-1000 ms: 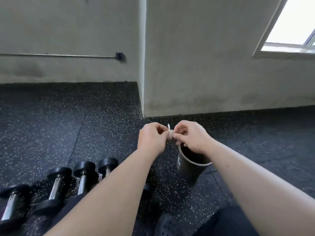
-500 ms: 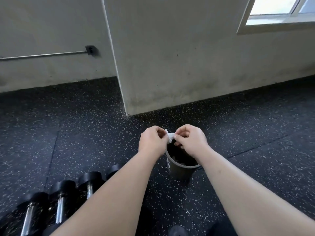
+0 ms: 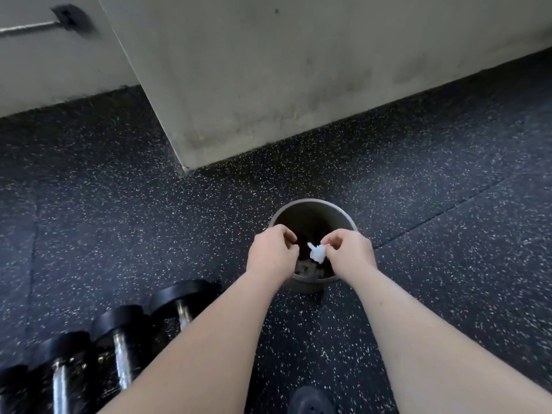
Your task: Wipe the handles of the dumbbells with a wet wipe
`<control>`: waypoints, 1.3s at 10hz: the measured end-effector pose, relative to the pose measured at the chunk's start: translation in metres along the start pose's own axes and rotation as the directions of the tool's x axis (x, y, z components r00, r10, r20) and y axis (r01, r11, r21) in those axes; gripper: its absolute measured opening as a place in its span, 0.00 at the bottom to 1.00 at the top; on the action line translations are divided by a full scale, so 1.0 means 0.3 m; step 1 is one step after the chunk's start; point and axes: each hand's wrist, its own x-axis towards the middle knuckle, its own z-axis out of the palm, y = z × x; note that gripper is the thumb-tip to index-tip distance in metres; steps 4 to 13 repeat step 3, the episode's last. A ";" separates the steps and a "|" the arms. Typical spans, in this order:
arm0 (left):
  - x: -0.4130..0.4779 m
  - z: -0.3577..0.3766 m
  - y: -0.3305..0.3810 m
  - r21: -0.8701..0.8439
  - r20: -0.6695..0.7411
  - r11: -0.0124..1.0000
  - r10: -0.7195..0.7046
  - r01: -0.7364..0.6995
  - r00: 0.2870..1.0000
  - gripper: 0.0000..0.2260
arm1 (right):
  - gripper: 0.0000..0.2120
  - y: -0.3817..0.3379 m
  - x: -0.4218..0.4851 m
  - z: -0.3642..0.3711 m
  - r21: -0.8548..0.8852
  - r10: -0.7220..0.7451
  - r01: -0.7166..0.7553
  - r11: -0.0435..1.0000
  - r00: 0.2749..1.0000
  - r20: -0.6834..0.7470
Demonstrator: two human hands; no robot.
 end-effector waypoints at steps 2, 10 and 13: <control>0.081 0.081 -0.028 0.133 0.094 0.985 0.096 -0.108 0.991 0.08 | 0.10 0.042 0.089 0.077 -0.159 -0.049 0.050 0.986 0.999 0.014; 0.111 0.119 -0.024 0.225 0.162 0.963 0.110 -0.146 0.981 0.12 | 0.15 0.044 0.128 0.099 -0.169 -0.003 0.004 0.986 1.000 0.008; 0.111 0.119 -0.024 0.225 0.162 0.963 0.110 -0.146 0.981 0.12 | 0.15 0.044 0.128 0.099 -0.169 -0.003 0.004 0.986 1.000 0.008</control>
